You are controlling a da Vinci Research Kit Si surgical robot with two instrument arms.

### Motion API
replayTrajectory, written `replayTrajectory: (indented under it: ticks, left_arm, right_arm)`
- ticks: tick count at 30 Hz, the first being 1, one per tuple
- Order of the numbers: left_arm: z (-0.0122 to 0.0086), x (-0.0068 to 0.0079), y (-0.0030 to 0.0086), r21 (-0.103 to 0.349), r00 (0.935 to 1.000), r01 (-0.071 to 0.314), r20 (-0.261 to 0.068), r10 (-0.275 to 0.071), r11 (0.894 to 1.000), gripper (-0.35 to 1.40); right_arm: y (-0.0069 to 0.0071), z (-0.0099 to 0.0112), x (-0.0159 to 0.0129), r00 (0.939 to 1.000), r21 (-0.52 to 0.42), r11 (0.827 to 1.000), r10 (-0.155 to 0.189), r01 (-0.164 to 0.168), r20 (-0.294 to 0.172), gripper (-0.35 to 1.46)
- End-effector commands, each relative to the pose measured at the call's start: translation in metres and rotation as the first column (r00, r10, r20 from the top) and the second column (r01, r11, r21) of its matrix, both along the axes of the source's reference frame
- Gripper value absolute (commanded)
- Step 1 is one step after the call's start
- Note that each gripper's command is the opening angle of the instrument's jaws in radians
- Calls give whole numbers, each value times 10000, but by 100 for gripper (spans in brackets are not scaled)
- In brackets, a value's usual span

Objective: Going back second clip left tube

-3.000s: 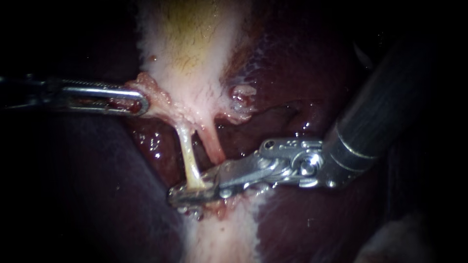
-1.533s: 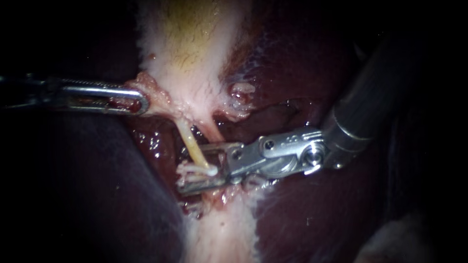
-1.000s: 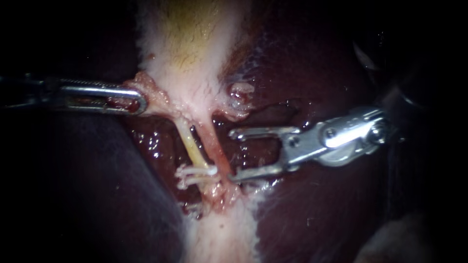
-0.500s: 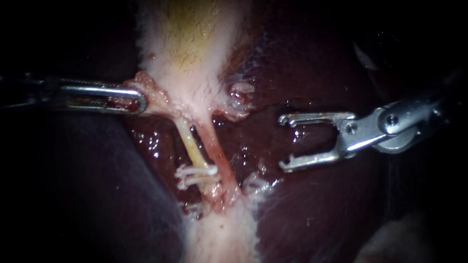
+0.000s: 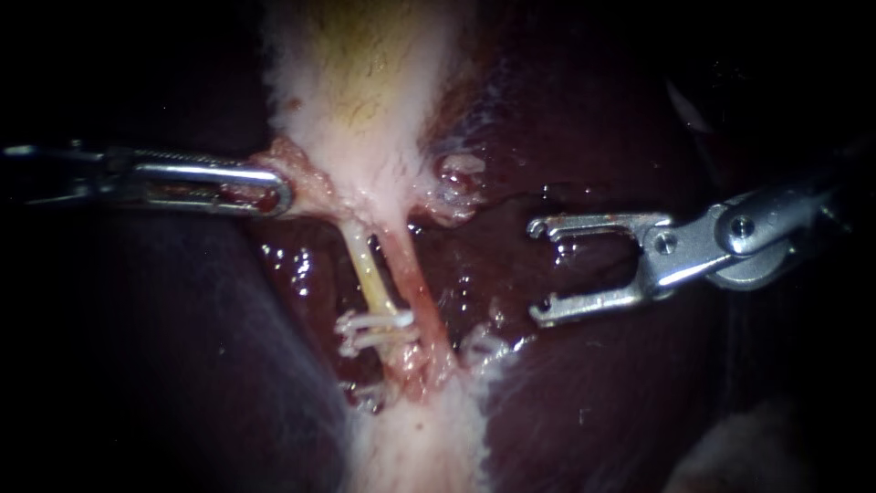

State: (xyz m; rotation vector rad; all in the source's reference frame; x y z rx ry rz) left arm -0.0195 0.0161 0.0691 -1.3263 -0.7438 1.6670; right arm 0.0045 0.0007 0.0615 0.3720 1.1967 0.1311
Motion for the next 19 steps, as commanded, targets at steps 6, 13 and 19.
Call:
replayTrajectory:
  ticks: [6, 13, 19]
  left_arm:
    - [20, -14, 2, -63, 10000, -4, -56, 4, 10000, -35]
    - [33, -23, -1, -106, 10000, -57, -72, 56, 9999, -35]
    - [33, -22, -1, -103, 10000, -60, -68, 60, 9999, -35]
  right_arm:
    - [0, 0, -1, 10000, -1, 10000, 0, 0, -1, 50]
    - [-1, 0, -1, 10000, -4, 10000, -4, 4, -3, 50]
    - [-1, 0, -2, 10000, -4, 10000, -5, 5, -4, 50]
